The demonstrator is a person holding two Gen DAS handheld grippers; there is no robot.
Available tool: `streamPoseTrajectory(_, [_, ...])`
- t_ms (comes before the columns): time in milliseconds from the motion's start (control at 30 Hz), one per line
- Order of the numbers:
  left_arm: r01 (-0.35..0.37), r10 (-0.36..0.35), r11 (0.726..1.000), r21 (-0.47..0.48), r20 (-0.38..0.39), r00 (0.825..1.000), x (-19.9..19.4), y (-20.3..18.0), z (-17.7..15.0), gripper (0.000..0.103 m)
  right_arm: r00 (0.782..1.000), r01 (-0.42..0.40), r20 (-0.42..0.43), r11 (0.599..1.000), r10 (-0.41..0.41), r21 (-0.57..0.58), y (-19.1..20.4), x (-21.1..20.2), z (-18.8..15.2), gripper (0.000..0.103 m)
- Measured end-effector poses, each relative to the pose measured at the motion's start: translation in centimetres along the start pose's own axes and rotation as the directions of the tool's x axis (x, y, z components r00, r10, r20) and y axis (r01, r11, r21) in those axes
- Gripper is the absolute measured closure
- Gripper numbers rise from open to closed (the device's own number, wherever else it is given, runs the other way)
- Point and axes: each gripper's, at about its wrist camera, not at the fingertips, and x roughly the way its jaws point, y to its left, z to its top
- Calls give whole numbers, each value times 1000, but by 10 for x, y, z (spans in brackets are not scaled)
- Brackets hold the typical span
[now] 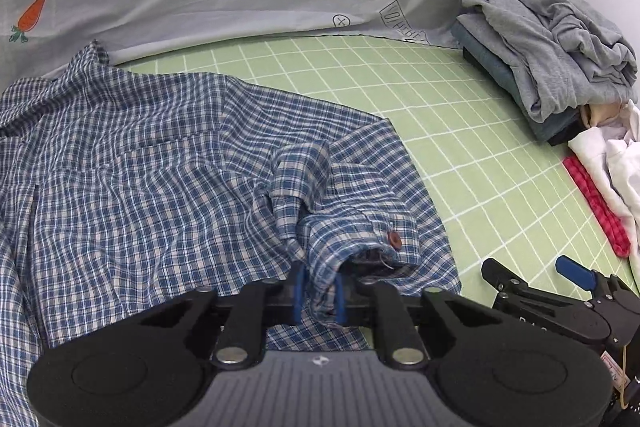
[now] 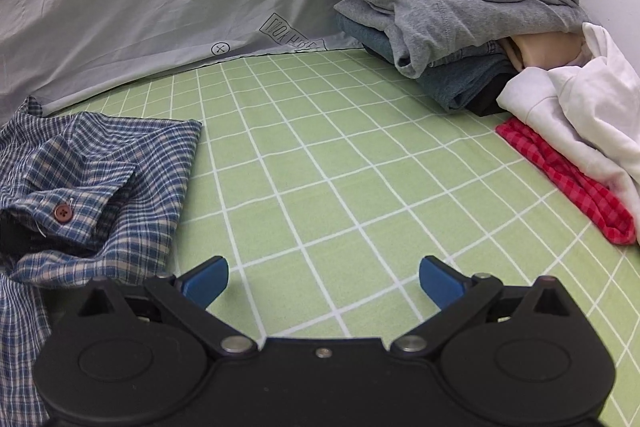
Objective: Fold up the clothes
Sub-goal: 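Grasp the shirt fabric with the left gripper and lift it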
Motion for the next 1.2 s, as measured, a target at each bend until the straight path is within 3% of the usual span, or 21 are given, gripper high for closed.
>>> streamPoseTrajectory(233, [-43, 50, 997, -68, 93, 994, -26, 28, 2, 99, 1000, -7, 8, 1000, 7, -27, 8, -4, 1, 0])
streamPoseTrajectory(367, [-95, 126, 983, -158, 199, 972, -63, 62, 16, 99, 1000, -15, 21, 998, 17, -57, 14, -12, 1, 0])
streamPoseTrajectory(467, [-149, 218, 957, -250, 275, 936, -95, 97, 26, 99, 999, -16, 30, 997, 19, -81, 20, -20, 2, 0])
streamPoseTrajectory(633, [-258, 399, 886, -386, 348, 848, -147, 165, 32, 99, 999, -21, 40, 993, 25, -115, 33, -35, 1, 0])
streamPoseTrajectory(767, [-342, 531, 802, -489, 325, 782, -181, 225, 17, 99, 998, -25, 50, 989, 32, -148, 50, -50, -3, 0])
streamPoseTrajectory(867, [-381, 600, 735, -560, 277, 750, -195, 271, -3, 97, 997, -31, 58, 983, 42, -181, 65, -66, -8, 0])
streamPoseTrajectory(933, [-399, 621, 700, -592, 228, 750, -201, 298, -17, 89, 997, -35, 64, 977, 50, -211, 75, -78, -13, 0])
streamPoseTrajectory(1000, [-405, 620, 677, -615, 180, 764, -206, 315, -34, 60, 996, -44, 68, 970, 62, -240, 86, -90, -19, 0])
streamPoseTrajectory(1033, [-401, 614, 674, -620, 170, 770, -208, 317, -43, 54, 995, -52, 64, 966, 70, -253, 91, -96, -22, 0])
streamPoseTrajectory(1133, [-392, 586, 692, -606, 155, 795, -211, 311, -73, 36, 994, -77, 53, 956, 96, -283, 104, -110, -31, 0])
streamPoseTrajectory(1200, [-395, 552, 717, -575, 122, 825, -206, 298, -94, 28, 992, -94, 48, 950, 114, -298, 112, -118, -36, 0])
